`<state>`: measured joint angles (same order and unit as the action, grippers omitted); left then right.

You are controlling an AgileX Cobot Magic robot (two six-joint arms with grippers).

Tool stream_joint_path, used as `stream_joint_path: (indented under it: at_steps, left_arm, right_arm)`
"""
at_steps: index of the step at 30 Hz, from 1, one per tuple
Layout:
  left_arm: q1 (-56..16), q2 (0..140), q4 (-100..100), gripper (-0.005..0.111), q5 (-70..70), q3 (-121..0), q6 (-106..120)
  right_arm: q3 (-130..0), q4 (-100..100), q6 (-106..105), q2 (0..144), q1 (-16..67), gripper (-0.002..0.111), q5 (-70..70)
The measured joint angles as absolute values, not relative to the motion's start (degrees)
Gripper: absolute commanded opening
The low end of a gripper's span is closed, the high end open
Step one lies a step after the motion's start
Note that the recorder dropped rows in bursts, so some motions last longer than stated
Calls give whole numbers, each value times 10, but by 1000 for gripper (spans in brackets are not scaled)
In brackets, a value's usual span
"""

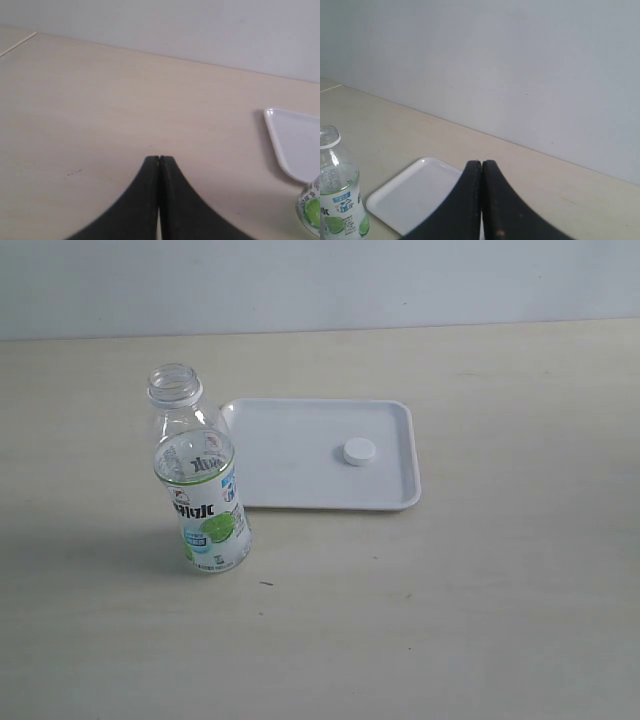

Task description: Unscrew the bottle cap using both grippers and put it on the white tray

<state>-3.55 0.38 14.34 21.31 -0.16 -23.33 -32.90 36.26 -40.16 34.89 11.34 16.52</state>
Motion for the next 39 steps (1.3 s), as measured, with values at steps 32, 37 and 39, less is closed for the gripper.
stream_joint_path:
  at_steps: [32, 37, 39]
  left_arm:
    - [-36, 4, 10, 0, 212, -2, -81]
    - [-36, 4, 10, 0, 211, -2, -81]
    - [-36, 4, 10, 0, 211, -2, -81]
  right_arm:
    - [-329, 338, -428, 349, 113, 0, 158]
    - [-329, 324, -429, 349, 113, 0, 160]
    - [-329, 315, -429, 349, 113, 0, 171]
